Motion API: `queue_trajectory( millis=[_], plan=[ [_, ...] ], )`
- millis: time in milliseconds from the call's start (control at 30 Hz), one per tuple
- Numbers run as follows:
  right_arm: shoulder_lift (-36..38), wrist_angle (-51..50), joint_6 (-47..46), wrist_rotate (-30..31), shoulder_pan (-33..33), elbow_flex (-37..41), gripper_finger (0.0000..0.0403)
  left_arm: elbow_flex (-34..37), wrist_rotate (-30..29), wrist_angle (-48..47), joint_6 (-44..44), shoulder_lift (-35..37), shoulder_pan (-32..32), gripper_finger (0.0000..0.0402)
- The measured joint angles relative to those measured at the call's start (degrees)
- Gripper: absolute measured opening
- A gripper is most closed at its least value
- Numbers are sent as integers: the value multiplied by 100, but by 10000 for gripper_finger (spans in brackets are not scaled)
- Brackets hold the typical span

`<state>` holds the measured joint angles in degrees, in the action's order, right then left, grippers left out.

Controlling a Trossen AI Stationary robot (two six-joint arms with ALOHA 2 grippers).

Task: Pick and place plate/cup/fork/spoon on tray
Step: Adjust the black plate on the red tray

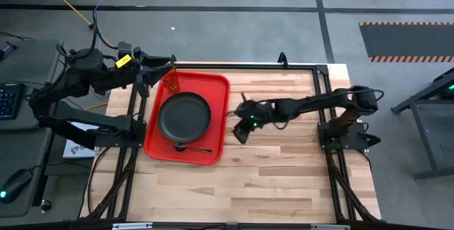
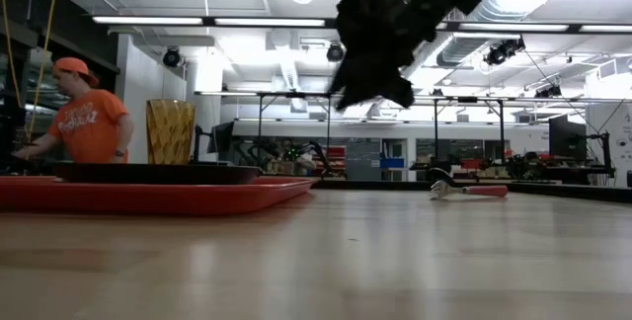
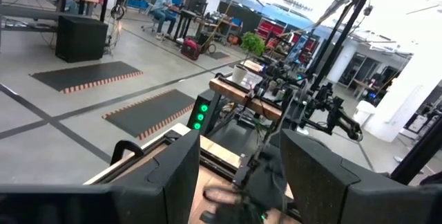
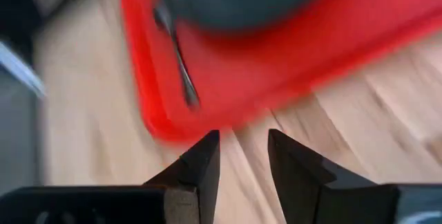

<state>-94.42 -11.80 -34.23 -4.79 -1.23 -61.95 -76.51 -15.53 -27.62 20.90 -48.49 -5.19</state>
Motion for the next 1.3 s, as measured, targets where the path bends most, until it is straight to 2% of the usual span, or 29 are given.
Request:
queue_trajectory(
  millis=[100, 267, 400, 567, 633, 733, 867, 1000, 1300],
  plan=[
    [-65, 750, -416, 33, -205, -4, 114, 0, 0, 42, 2, -17, 0, 188],
    [-1084, 623, 141, 18, -424, -1334, 110, 0, -3, 66, 152, -33, -4, 188],
    [-2201, -440, 948, -27, -467, -2980, 86, 1, -2, 87, 153, -36, -4, 188],
    [-3498, -2019, 1661, 165, -517, -4898, 32, 1, -4, 91, 157, -37, -4, 188],
    [-3929, -2427, 1784, 229, -555, -5486, 9, 2, -2, 96, 160, -35, -4, 188],
    [-4438, -2932, 1866, 332, -636, -6133, 8, 2, -4, 92, 166, -37, -4, 188],
    [-4758, -3280, 1869, 622, -732, -6601, 2, 2, -3, 94, 170, -35, -4, 188],
    [-4788, -3400, 1820, 914, -803, -6636, 2, 2, -4, 92, 207, -35, -4, 188],
    [-4788, -3821, 1764, 932, -986, -6593, 0, 1, -4, 90, 199, -35, -4, 188]
  ],
)
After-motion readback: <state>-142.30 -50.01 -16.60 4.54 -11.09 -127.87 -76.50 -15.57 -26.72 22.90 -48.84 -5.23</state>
